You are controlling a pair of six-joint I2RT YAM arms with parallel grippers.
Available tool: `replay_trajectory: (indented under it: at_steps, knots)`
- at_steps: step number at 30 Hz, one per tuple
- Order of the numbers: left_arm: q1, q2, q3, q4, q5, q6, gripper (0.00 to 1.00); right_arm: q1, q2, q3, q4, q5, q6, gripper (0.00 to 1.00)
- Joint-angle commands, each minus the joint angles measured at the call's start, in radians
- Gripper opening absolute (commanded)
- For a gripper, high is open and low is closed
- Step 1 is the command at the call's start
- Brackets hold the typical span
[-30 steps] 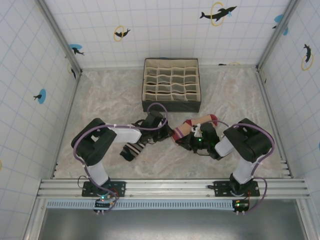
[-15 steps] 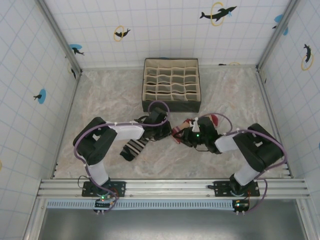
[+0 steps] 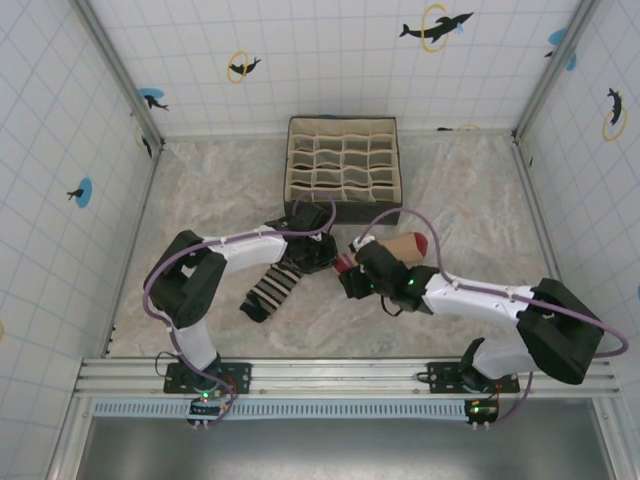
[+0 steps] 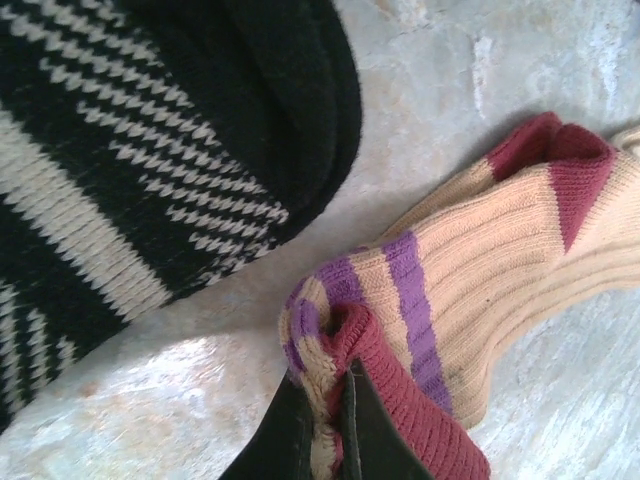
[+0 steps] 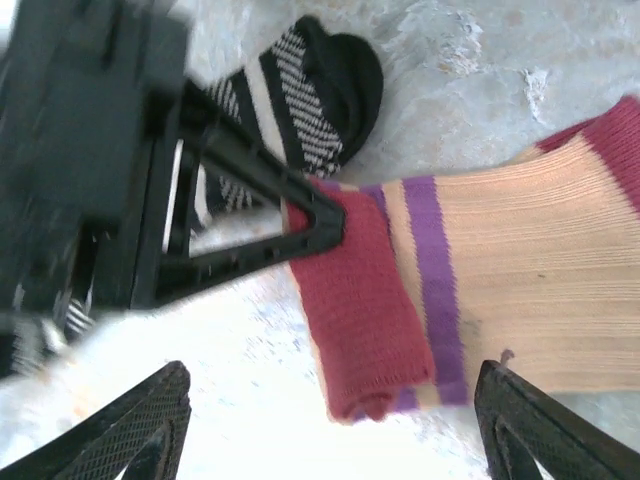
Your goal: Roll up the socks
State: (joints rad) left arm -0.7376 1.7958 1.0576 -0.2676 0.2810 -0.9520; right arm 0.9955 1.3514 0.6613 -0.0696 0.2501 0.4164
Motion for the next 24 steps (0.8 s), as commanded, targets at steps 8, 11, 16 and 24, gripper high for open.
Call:
replay_trajectory:
  at_steps: [8, 11, 16, 24]
  knots:
    - [0.01, 0.012, 0.022, -0.071, 0.065, 0.045, 0.0, 0.273, 0.115, 0.008, 0.109, 0.55, -0.349, 0.7]
    - [0.014, 0.016, 0.022, -0.076, 0.072, 0.051, 0.0, 0.319, 0.207, 0.034, 0.14, 0.625, -0.424, 0.68]
    - [0.019, 0.017, 0.019, -0.078, 0.079, 0.056, 0.0, 0.346, 0.342, 0.077, 0.209, 0.691, -0.469, 0.65]
    - [0.021, 0.014, 0.005, -0.073, 0.09, 0.057, 0.0, 0.352, 0.485, 0.115, 0.264, 0.773, -0.487, 0.6]
